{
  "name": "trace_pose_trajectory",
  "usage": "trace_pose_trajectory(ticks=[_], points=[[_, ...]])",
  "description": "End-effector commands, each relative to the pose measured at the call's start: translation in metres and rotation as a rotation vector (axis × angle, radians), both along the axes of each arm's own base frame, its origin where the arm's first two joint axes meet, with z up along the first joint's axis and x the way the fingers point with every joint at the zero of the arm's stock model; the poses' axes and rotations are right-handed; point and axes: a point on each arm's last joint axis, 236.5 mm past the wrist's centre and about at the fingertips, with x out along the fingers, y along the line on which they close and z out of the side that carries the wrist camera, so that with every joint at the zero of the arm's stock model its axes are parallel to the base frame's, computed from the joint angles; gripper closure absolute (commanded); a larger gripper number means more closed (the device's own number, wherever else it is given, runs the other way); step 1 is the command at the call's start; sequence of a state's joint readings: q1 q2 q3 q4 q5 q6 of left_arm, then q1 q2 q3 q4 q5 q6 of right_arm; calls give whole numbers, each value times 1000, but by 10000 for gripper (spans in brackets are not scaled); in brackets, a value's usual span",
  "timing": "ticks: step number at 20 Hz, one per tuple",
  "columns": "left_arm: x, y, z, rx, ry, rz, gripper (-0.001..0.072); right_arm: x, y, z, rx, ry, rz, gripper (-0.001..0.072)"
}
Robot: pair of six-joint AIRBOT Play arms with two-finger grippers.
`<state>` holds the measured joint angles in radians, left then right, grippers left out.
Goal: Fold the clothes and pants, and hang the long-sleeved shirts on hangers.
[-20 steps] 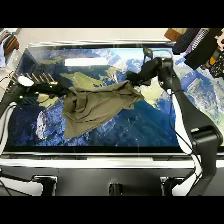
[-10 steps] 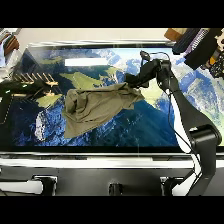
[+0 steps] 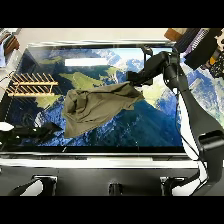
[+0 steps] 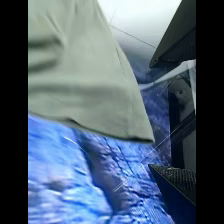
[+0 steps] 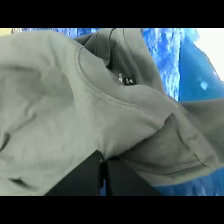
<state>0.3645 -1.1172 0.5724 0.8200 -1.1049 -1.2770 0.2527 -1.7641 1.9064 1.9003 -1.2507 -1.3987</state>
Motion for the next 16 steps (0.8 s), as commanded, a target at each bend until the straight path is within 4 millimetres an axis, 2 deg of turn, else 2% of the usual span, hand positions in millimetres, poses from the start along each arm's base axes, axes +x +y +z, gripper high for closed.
trace_pose_trajectory(ticks=[1,7,8,10,11,12,14,15,16], points=[[-11,-12,-28,22,6,31,9,-12,-2,8,-7,22,17,681],[-3,-32,-49,25,27,17,11,-17,-2,26,14,8,-10,681],[2,-35,-50,18,20,34,50,-18,-2,30,14,3,-8,681],[12,-48,-44,-24,-20,45,510,-21,-3,40,18,-12,-7,681],[20,-58,-34,-64,-60,39,689,-23,-4,47,21,-25,-7,681],[29,-65,-22,-113,-84,58,692,-24,-4,54,25,-39,-7,681],[59,-67,22,-169,-184,62,694,-27,-9,78,25,-96,-14,681],[81,-62,60,-170,-284,46,694,-27,-14,97,17,-152,-25,681],[101,-53,107,-159,-407,39,694,-29,-23,126,7,-235,-43,682]])
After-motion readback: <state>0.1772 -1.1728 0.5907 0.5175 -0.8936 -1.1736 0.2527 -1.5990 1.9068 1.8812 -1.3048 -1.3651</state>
